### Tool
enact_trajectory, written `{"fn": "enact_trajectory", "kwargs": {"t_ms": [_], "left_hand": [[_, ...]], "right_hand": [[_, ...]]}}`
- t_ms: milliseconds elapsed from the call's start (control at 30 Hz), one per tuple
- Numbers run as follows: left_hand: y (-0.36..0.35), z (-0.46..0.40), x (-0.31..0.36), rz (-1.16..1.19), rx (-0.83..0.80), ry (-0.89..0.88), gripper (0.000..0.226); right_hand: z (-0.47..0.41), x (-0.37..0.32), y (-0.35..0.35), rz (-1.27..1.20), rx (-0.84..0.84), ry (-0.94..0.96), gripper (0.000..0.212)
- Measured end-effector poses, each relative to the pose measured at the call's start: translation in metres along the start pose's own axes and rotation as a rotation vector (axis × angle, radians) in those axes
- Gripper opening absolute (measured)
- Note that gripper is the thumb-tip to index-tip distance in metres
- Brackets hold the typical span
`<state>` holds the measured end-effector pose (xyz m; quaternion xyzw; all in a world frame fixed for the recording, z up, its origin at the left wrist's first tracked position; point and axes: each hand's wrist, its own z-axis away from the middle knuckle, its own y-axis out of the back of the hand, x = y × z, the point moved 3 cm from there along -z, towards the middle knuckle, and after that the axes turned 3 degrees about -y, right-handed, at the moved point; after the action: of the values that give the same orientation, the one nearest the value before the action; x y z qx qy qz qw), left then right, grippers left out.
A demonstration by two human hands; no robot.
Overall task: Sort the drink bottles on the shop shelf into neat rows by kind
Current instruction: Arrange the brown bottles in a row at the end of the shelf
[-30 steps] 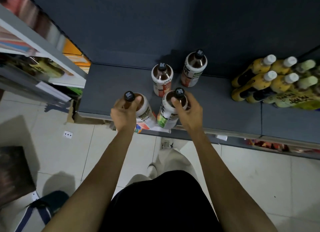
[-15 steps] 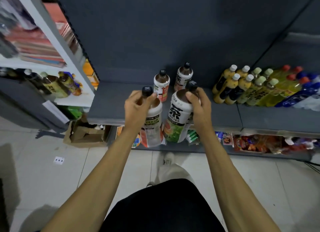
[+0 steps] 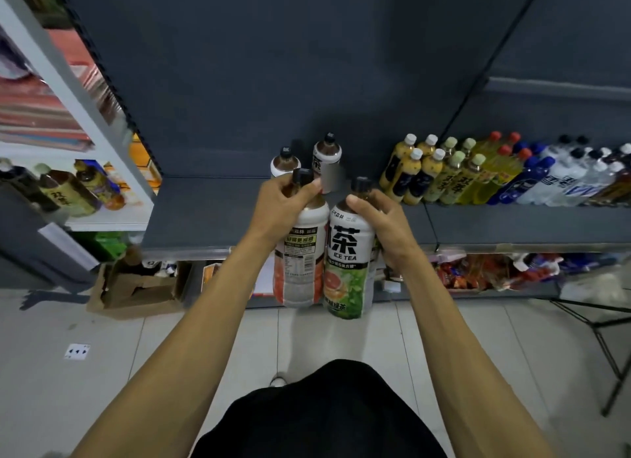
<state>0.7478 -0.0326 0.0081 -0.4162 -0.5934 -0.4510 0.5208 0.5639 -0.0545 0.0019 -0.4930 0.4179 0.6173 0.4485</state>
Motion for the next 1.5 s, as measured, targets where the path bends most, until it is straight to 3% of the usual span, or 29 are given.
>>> {"fn": "enact_trajectory", "kwargs": {"t_ms": [267,433,567,633,767,900,1133,1367,1500], "left_hand": [[-0.053,-0.025,-0.012,-0.095,0.001,0.046,0.01],[-0.093,-0.058,-0.027,-0.158,0.011,0.059,0.01],[-0.129,-0.089,-0.032,-0.237,-0.048,0.076,0.01],[-0.143,-0.101,-0.035,-0.256,0.014,0.108,0.011],[-0.16,-0.122,-0.038,-0.364,0.201,0.148,0.022],[-0.162,-0.146,-0.035,-0.645,0.296,0.08,0.044],[-0.151,-0.204,-0.043,-0.715,0.385,0.07,0.05],[-0.155,-0.256,-0.052,-0.784,0.334,0.091,0.051],[-0.164,-0.279,-0.067,-0.73,0.237,0.098,0.048]], "right_hand": [[-0.016,0.025,0.042,-0.162,0.142,-0.053,0.017],[-0.058,0.046,0.081,-0.171,0.146,-0.093,0.009],[-0.101,0.057,0.118,-0.162,0.19,-0.108,0.018],[-0.12,0.061,0.138,-0.151,0.206,-0.106,0.025],[-0.152,0.064,0.163,-0.05,0.209,-0.048,0.023],[-0.182,0.063,0.17,0.077,0.163,0.011,0.018],[-0.233,0.045,0.166,0.377,0.023,0.114,0.028],[-0.284,0.016,0.162,0.611,0.018,0.111,0.036],[-0.303,0.006,0.16,0.825,0.038,0.267,0.038]]}}
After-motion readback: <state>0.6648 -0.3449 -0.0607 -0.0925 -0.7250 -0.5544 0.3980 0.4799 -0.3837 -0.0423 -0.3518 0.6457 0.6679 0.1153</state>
